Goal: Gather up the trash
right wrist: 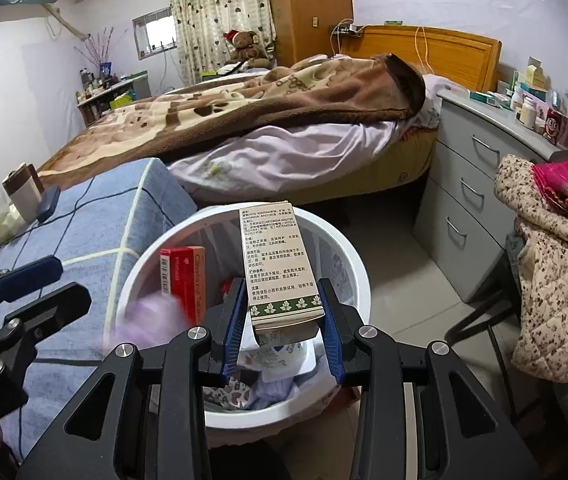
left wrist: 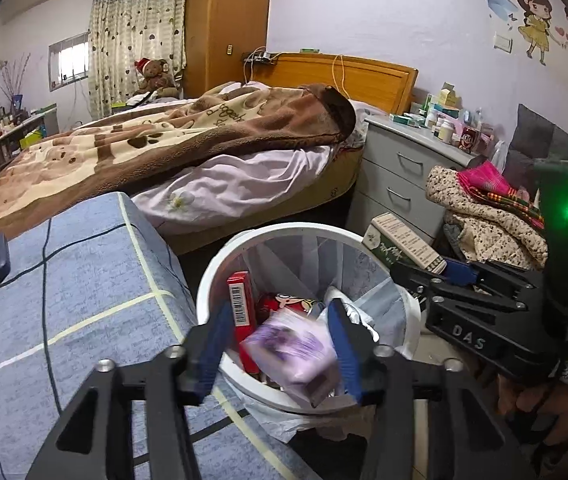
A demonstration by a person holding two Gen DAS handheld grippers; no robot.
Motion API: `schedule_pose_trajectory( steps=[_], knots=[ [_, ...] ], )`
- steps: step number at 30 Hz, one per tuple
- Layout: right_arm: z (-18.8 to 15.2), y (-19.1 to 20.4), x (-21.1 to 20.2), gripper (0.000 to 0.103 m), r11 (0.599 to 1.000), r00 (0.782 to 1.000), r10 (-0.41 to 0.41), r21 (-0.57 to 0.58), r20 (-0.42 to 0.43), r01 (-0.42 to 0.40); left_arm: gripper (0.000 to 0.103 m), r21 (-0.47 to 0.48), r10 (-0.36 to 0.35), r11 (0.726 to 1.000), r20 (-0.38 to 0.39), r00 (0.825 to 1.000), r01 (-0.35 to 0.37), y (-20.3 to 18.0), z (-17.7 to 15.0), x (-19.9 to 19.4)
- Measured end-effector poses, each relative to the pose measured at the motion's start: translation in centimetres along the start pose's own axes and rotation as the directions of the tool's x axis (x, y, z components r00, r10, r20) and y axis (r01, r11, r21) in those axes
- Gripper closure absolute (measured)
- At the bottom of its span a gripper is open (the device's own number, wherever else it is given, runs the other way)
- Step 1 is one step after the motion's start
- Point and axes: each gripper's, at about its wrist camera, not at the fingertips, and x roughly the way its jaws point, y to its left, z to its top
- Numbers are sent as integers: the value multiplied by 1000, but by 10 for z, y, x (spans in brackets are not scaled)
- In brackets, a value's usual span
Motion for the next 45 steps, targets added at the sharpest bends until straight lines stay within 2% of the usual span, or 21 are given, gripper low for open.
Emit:
schedule_pose_trajectory(
  steps=[2, 4, 5, 6, 13, 25, 30, 34, 39, 42, 45],
  knots=[
    [-1, 1, -1, 65, 1000, 1000, -14, -7, -5, 14, 51, -3, -2, 1000, 4, 1000, 2, -1, 0, 0],
    [-1, 0, -1, 51, 1000, 1000, -21, -10, -4, 21, 47, -7, 15, 1000, 3, 1000, -15, -2, 0, 1],
    [-1, 0, -2, 39, 1000, 1000, -22, -5, 1, 22, 46, -10, 16, 1000, 3, 1000, -16, -2, 0, 1],
    [-1, -1, -4, 37, 1000, 1000, -14, -2, 8, 14, 45, -14, 15, 1000, 4, 1000, -15, -1, -1, 0],
    [-1, 1, -18, 38, 1000, 999, 0, 10, 38, 0, 45, -30, 55, 998, 18, 998, -54, 2, -5, -11],
    [-17, 15, -48, 38, 999, 994, 41, 7, 100, -42, 45, -64, 138, 989, 79, 987, -133, 6, -31, -56],
    [-29, 27, -62, 38, 998, 988, 66, -17, 139, -64, 45, -104, 201, 976, 104, 974, -191, 12, -49, -81],
    [-40, 35, -73, 38, 995, 981, 100, -13, 166, -99, 45, -96, 277, 959, 120, 953, -266, 10, -64, -99],
    [-54, 44, -85, 37, 992, 970, 123, -32, 212, -119, 45, -124, 296, 952, 146, 944, -279, 11, -82, -120],
    [-58, 49, -87, 38, 991, 967, 130, -48, 218, -123, 45, -139, 366, 927, 141, 920, -347, 13, -92, -129],
    [-64, 57, -90, 38, 992, 964, 109, -81, 242, -92, 45, -172, 397, 912, 144, 906, -372, 20, -101, -139]
  ],
)
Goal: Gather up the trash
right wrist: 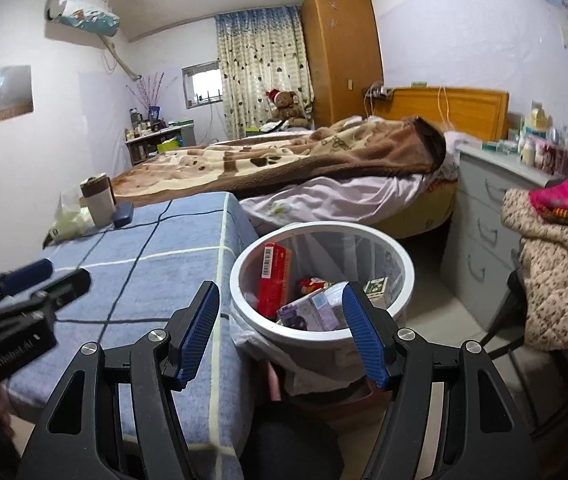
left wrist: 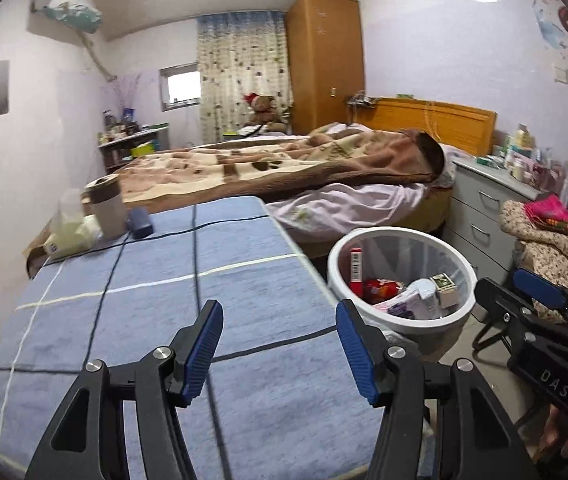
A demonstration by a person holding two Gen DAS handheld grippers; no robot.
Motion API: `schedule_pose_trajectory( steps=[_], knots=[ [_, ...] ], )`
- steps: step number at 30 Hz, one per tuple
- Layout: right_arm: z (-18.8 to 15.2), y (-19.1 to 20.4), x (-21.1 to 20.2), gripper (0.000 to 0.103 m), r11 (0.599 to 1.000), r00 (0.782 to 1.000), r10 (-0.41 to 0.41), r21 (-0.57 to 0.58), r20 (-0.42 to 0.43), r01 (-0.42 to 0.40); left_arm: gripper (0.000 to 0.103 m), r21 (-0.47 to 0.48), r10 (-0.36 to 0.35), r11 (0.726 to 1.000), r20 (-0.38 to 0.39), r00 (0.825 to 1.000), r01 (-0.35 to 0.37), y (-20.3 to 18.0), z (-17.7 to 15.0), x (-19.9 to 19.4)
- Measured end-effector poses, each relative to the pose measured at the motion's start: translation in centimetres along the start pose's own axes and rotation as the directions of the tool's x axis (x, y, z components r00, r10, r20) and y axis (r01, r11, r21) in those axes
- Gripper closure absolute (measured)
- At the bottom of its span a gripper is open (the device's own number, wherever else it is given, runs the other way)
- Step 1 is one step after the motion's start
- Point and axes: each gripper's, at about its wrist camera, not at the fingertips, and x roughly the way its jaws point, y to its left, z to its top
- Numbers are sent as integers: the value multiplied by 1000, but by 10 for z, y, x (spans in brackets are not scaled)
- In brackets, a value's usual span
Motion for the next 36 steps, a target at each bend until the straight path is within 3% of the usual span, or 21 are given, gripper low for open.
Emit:
schedule_pose_trajectory(
  steps=[3, 9, 36],
  knots=[
    [-3, 7, 1, 38, 1000, 1000, 27, -16, 0, -27, 45, -19, 45, 999, 8, 999, -45, 11, -6, -5],
    [-4, 13, -2, 38, 999, 999, 43, -27, 18, -43, 45, -31, 63, 998, 5, 998, -63, 21, -14, -10],
    [-5, 19, -8, 38, 998, 998, 53, -16, 17, -52, 45, -37, 68, 997, 14, 998, -67, 24, -13, -17]
  ],
)
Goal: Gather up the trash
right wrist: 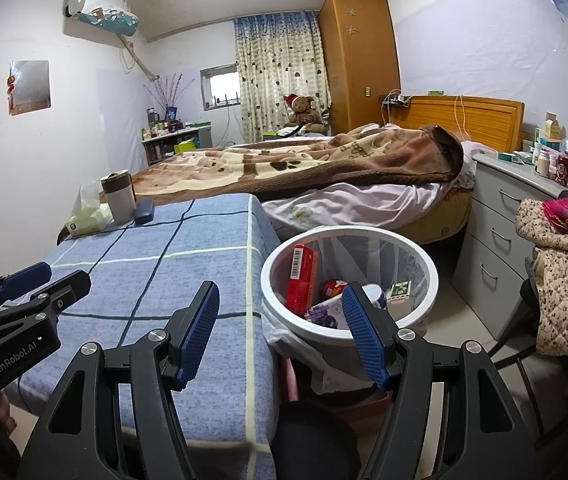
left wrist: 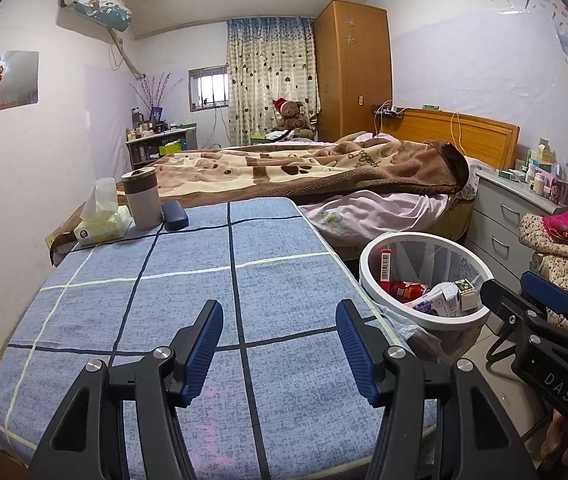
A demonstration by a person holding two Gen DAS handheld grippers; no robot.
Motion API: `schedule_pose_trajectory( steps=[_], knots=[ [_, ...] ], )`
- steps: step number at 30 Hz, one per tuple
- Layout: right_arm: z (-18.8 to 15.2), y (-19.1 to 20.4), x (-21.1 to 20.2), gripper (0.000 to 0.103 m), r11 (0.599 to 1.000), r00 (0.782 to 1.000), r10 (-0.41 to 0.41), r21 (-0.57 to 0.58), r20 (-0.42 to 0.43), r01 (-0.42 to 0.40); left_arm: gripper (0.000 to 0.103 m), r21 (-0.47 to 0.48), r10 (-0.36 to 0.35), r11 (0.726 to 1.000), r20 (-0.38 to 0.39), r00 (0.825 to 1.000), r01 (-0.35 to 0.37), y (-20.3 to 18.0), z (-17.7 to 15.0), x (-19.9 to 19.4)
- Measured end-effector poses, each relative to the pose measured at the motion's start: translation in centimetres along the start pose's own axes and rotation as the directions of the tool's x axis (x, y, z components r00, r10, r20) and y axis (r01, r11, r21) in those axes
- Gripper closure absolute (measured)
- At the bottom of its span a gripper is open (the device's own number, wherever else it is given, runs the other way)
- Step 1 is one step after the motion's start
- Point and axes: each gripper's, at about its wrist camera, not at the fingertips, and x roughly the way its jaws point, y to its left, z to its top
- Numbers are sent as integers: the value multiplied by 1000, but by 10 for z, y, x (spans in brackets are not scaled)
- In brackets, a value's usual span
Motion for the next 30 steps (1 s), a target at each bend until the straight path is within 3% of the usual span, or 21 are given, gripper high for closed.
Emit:
schedule_pose_trajectory(
  steps=[30],
  knots=[
    [1, 5, -1, 38, 1000, 1000, -1, -4, 0, 1, 45, -5, -2, 1000, 2, 1000, 2, 1, 1, -3]
  ],
)
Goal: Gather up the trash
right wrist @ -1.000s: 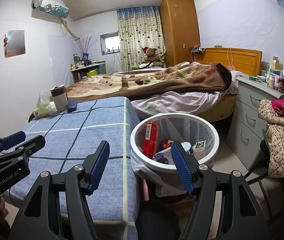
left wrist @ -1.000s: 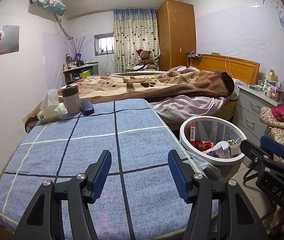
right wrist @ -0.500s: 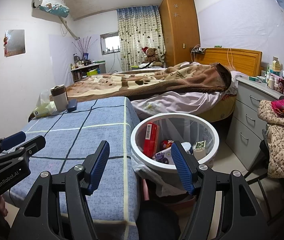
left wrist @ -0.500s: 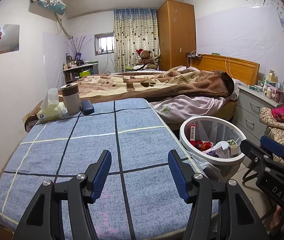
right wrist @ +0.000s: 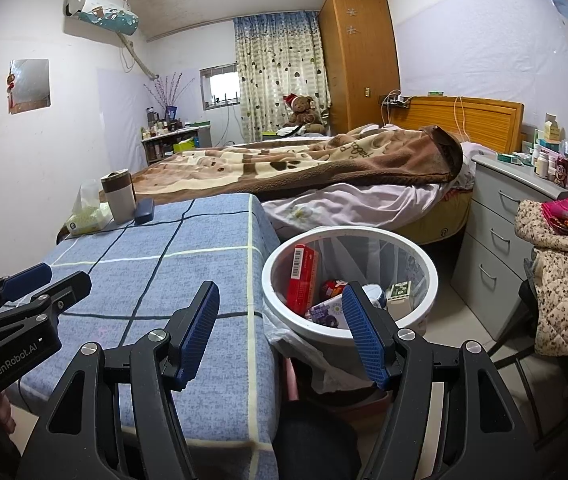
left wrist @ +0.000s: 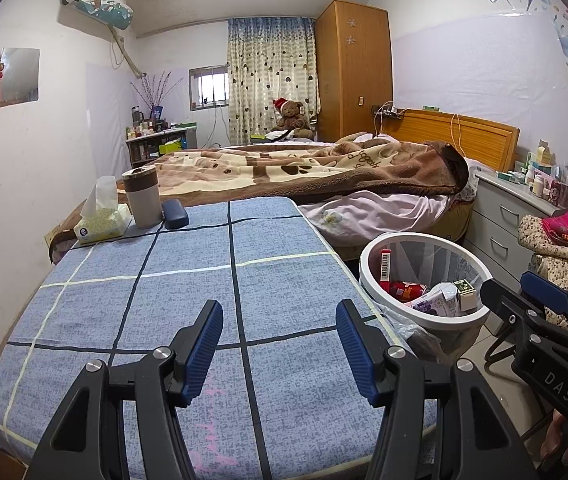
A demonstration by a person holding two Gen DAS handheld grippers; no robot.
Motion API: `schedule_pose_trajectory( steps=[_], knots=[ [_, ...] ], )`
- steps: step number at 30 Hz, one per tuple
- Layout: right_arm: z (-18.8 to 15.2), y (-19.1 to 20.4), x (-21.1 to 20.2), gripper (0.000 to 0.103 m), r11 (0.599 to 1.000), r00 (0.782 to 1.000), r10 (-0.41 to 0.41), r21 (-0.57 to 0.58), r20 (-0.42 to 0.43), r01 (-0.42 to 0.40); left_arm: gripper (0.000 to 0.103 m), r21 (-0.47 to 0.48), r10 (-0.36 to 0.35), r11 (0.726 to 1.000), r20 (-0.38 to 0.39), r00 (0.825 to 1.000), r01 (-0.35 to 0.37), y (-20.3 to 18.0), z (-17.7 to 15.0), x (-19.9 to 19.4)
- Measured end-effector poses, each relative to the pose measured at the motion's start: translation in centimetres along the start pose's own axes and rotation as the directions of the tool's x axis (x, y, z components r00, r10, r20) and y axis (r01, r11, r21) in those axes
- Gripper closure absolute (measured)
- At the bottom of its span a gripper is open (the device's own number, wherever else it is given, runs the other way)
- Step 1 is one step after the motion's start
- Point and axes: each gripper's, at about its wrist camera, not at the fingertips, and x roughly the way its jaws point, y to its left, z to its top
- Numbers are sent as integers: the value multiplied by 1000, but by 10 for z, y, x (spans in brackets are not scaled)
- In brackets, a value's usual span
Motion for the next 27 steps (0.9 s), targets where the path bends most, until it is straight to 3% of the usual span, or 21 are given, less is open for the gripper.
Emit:
schedule_pose_trajectory(
  steps=[27],
  knots=[
    [0, 1, -1, 38, 1000, 1000, 1, -4, -3, -1, 45, -6, 1, 1000, 3, 1000, -1, 2, 0, -2]
  ],
)
